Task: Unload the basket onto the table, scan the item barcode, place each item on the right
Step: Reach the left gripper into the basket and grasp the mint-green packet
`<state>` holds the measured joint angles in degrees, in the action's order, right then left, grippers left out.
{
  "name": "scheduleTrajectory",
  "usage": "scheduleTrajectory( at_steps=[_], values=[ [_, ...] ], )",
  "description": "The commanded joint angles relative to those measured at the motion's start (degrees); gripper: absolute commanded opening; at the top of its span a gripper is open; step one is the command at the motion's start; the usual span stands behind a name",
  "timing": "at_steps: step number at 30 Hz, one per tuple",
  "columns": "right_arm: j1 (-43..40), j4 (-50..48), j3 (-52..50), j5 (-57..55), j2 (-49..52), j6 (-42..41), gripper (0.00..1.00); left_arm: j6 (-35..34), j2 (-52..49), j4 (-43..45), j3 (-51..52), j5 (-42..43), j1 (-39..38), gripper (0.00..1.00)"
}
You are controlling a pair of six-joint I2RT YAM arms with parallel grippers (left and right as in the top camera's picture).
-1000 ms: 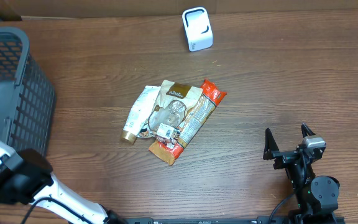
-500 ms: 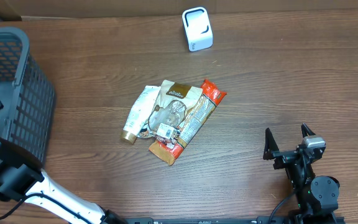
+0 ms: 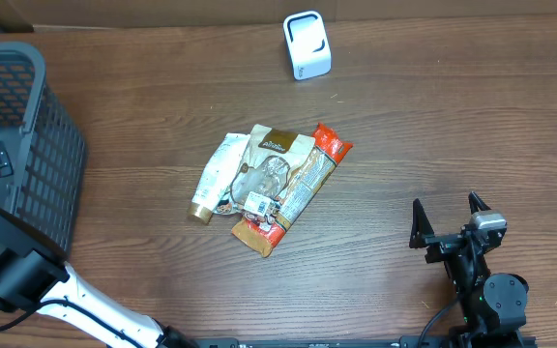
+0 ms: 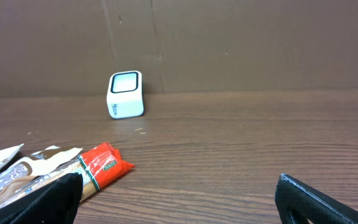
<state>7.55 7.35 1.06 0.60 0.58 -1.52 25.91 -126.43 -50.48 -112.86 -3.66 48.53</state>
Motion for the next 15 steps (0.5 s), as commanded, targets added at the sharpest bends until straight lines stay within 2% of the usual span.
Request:
scheduleTrajectory(
  at_steps=[1, 11, 15],
  values=[
    [0.2, -0.2, 0.6, -0.5, -0.4, -0.2, 1.00, 2.8, 0.9, 1.2, 1.1, 0.5, 0.9, 1.00],
    [0.2, -0.2, 0.6, -0.5, -0.4, -0.2, 1.00, 2.3, 0.9, 2.1, 0.8, 0.4, 0.8, 0.99],
    [0.2, -0.2, 0.6, -0.5, -0.4, -0.2, 1.00, 2.2, 0.9, 2.0, 0.8, -2.7, 0.9, 0.98]
  ],
)
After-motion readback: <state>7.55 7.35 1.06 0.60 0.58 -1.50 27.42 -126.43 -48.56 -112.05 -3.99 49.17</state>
